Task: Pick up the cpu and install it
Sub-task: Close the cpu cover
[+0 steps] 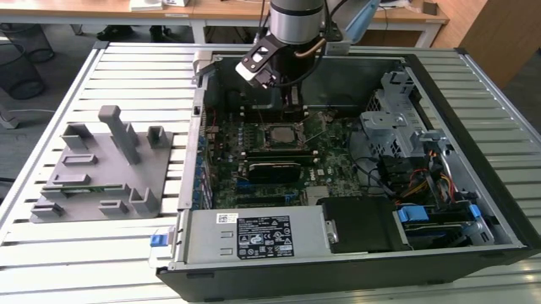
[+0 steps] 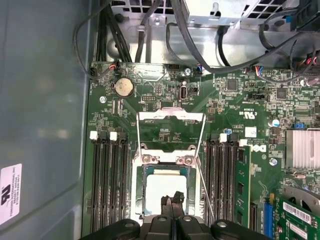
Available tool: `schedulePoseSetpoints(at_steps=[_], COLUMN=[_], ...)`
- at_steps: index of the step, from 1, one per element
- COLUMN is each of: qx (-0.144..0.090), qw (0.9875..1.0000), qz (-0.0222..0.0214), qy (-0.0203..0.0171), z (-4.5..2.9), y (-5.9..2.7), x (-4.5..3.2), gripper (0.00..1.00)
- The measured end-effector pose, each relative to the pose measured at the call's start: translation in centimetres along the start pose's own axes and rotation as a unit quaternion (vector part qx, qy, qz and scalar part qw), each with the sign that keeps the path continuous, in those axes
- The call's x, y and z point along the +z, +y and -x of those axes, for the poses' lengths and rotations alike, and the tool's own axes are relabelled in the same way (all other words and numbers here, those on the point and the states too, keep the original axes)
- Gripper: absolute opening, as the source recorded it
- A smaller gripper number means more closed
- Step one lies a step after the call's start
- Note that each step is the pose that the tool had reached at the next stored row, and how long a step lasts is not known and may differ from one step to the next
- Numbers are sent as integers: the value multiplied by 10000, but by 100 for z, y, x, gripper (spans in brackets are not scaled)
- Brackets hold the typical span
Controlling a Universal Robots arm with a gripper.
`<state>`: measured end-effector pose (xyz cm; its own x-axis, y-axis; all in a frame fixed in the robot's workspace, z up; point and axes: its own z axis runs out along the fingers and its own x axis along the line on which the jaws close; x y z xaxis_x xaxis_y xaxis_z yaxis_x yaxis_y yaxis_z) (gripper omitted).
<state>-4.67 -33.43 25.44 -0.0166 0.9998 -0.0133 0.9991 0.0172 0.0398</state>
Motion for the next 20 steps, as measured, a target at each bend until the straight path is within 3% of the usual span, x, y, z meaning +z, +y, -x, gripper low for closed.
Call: schedulePoseSetpoints(at_steps=[14, 17, 20], qx=[13, 25, 25], qw=[10000, 10000, 9999], qz=[-2, -37, -121], qy=[-10, -10, -6], z=[0, 3, 3], y=[4, 17, 49], x=[-53, -54, -52], gripper=[11, 11, 11])
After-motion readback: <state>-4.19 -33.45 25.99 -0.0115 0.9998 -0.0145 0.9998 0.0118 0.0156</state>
